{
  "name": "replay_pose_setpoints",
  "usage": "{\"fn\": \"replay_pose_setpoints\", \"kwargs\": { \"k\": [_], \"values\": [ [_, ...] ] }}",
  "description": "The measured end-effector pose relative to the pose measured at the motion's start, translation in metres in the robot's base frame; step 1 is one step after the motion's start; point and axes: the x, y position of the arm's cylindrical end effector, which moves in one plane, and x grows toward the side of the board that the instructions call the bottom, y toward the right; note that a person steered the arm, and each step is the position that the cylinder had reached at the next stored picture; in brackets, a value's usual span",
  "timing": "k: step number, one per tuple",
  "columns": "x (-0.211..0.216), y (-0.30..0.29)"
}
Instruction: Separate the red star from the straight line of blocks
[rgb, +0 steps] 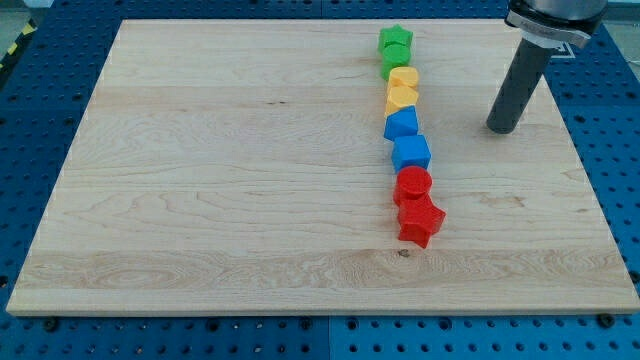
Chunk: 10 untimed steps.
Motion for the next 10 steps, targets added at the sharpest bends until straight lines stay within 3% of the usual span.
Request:
{"fn": "replay_pose_setpoints", "kwargs": {
  "k": [4, 6, 9, 10],
  "values": [
    [0.011, 0.012],
    [0.042, 0.001],
    [0.141, -0.028],
    [0.151, -0.029]
  ]
}}
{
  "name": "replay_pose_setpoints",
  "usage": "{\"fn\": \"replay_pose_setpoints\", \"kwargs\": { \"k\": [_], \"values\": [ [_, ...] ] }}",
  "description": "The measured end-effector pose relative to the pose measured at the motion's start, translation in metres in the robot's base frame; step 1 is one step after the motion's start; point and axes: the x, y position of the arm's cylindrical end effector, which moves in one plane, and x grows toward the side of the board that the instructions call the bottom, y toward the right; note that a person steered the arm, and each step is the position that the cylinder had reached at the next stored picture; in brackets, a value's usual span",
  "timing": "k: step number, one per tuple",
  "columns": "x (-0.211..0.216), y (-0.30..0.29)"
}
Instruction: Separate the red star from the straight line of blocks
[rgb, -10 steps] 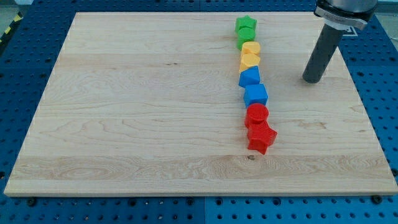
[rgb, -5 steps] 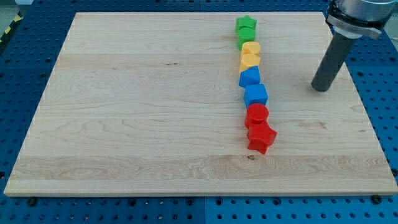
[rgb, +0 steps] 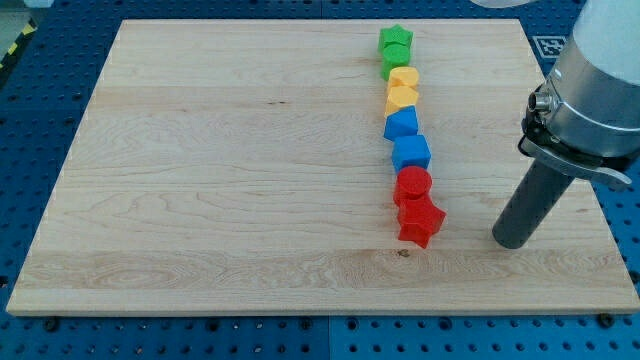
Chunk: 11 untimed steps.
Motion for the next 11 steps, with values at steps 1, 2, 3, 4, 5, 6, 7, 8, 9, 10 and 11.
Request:
{"fn": "replay_pose_setpoints", "kwargs": {
  "k": [1, 2, 3, 4, 5, 6, 7, 8, 9, 10, 11],
  "values": [
    [0.0, -0.009],
    [0.0, -0.037],
    [0.0, -0.058],
    [-0.002, -0.069],
    [-0.019, -0.08],
    [-0.032, -0.094],
    [-0.034, -0.109],
    [-0.034, -0.129],
    [-0.034, -0.147],
    [-0.024, -0.137],
    [0.013, -0.126]
  ]
}}
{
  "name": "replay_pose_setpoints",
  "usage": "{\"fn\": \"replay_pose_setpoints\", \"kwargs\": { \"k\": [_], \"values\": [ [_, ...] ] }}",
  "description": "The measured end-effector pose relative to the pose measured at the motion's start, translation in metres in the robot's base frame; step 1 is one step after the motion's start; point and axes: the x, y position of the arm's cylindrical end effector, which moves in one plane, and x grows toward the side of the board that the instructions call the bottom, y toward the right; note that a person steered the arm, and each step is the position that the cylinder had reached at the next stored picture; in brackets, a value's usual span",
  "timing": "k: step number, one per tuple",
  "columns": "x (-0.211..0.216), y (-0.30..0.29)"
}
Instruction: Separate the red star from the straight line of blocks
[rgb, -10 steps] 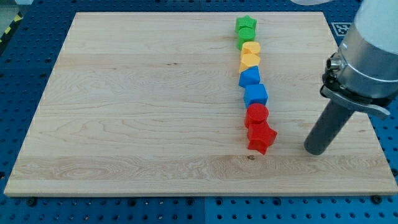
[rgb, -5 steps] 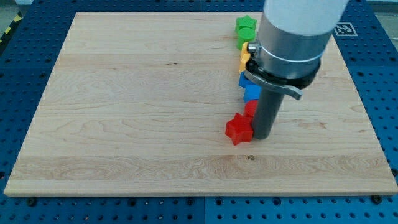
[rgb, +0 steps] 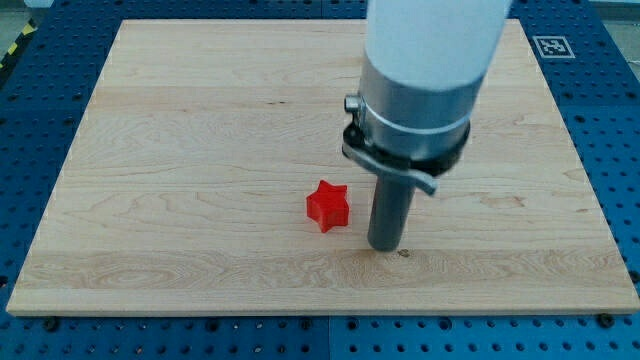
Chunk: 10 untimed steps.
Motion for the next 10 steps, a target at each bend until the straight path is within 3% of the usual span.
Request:
{"fn": "replay_pose_setpoints", "kwargs": {
  "k": [2, 9, 10],
  "values": [
    [-0.026, -0.051],
    [-0.073, -0.071],
    [-0.06, -0.066]
  ]
}}
